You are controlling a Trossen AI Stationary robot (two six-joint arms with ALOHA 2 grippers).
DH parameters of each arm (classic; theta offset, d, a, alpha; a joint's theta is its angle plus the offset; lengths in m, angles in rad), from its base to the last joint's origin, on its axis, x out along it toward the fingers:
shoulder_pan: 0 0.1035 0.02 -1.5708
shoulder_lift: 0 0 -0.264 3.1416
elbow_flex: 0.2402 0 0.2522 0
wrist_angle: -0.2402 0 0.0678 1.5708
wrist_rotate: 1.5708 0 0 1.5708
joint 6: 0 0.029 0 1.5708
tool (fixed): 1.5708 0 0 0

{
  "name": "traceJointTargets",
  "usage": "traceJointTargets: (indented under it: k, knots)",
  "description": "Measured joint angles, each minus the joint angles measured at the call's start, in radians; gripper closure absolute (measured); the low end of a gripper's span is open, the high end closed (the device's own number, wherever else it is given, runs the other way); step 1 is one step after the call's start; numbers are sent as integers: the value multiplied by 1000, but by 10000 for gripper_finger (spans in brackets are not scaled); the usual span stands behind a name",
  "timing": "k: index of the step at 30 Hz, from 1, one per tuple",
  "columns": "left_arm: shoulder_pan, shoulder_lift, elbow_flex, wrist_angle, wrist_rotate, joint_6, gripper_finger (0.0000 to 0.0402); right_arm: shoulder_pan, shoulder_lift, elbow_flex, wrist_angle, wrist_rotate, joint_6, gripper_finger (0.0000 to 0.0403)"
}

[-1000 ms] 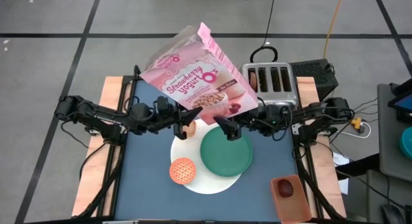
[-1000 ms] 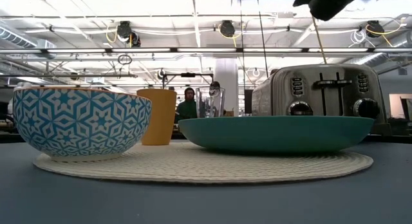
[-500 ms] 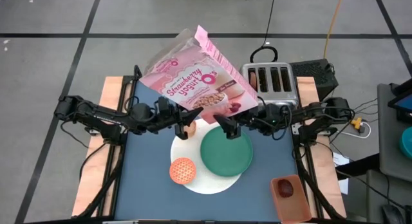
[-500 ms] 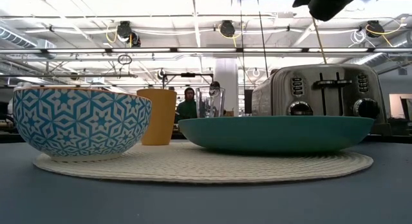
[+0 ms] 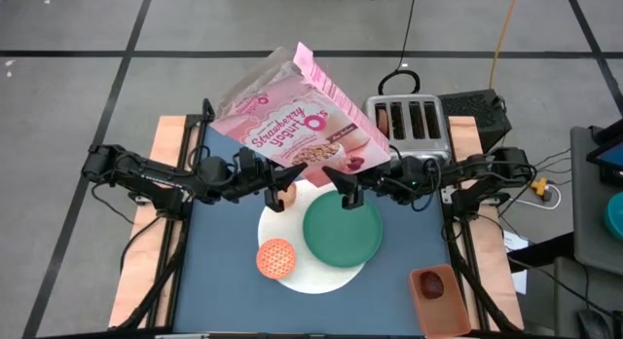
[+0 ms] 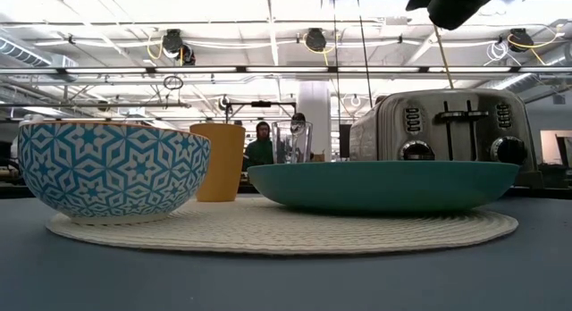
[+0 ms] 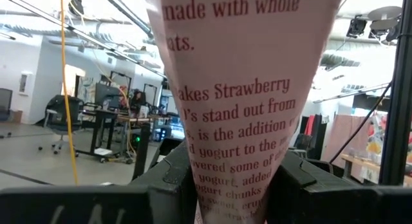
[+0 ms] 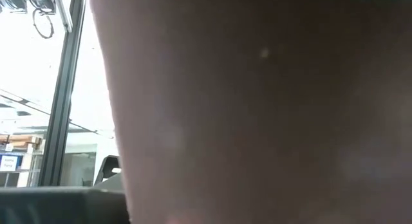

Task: Arrange a breakfast setting
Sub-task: Pour the cereal from the orange cereal box into the orange bowl

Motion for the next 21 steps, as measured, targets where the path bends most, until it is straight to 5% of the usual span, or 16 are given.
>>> traceJointTargets:
  k: [11, 21]
  knots:
    - [0, 0, -1, -3, -5, -32, 273, 0, 0, 0, -2, -2, 2, 181]
    - [0, 4, -3, -18, -11, -42, 164, 0, 0, 0, -20, -12, -3, 185]
